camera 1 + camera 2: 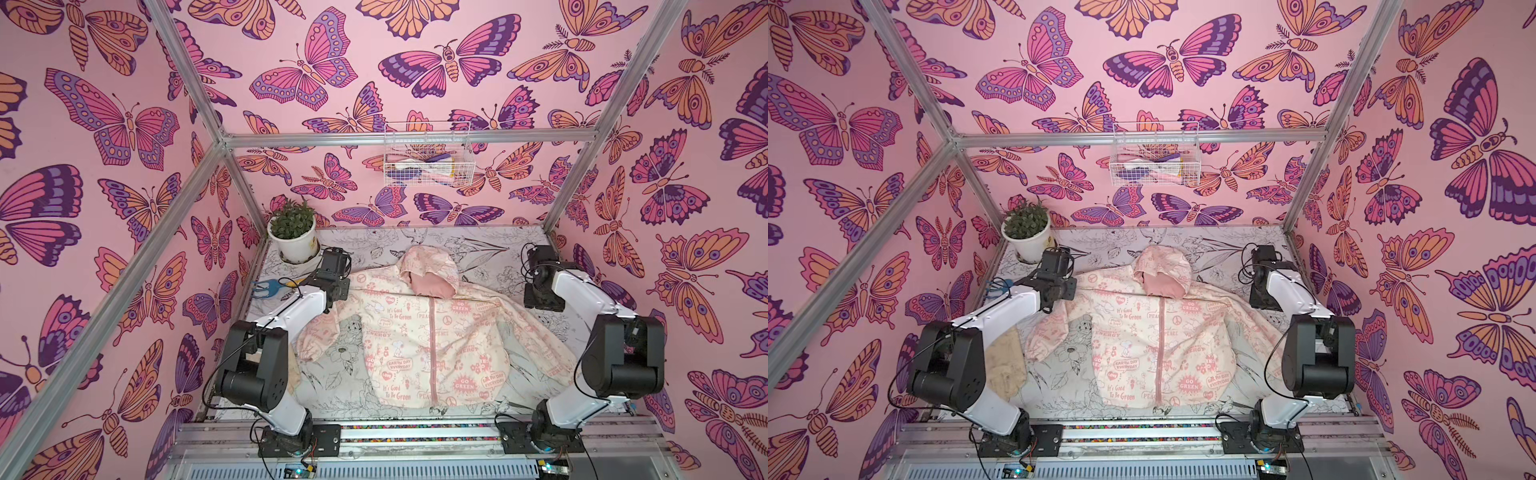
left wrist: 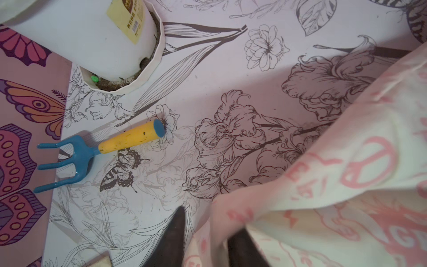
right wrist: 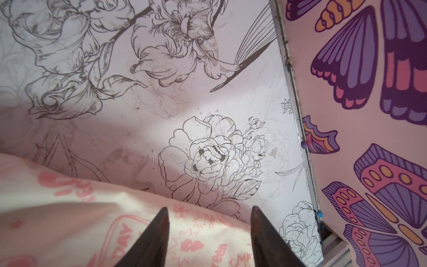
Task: Unzip the jacket
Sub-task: Flatten out the jacket at the center of the board.
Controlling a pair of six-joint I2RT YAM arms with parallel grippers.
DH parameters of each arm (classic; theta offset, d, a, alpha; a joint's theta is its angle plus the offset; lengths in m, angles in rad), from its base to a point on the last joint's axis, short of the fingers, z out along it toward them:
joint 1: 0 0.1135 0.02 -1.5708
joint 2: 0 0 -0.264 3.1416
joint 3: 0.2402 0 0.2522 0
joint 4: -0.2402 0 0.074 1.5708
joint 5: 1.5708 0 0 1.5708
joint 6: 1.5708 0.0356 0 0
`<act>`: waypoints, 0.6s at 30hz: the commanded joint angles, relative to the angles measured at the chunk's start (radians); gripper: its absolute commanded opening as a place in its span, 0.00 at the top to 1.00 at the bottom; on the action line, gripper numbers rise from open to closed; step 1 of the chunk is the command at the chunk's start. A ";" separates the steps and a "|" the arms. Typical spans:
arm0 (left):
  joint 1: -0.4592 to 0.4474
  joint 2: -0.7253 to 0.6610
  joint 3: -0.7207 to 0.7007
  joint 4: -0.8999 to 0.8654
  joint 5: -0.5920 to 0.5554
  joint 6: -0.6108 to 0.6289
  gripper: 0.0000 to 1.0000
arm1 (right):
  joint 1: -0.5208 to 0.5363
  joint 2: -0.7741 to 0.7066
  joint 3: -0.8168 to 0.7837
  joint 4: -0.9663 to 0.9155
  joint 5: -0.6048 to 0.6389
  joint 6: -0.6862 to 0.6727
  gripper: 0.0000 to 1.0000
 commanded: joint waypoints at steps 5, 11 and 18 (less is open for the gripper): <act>-0.040 -0.124 -0.045 0.120 0.026 0.123 0.38 | 0.019 -0.163 0.041 0.095 -0.476 -0.031 0.43; -0.158 -0.122 0.004 0.144 0.213 0.362 0.38 | 0.166 -0.065 0.123 0.138 -0.559 -0.076 0.34; -0.216 0.081 0.167 0.144 0.347 0.353 0.38 | 0.348 0.100 0.251 0.145 -0.572 -0.082 0.28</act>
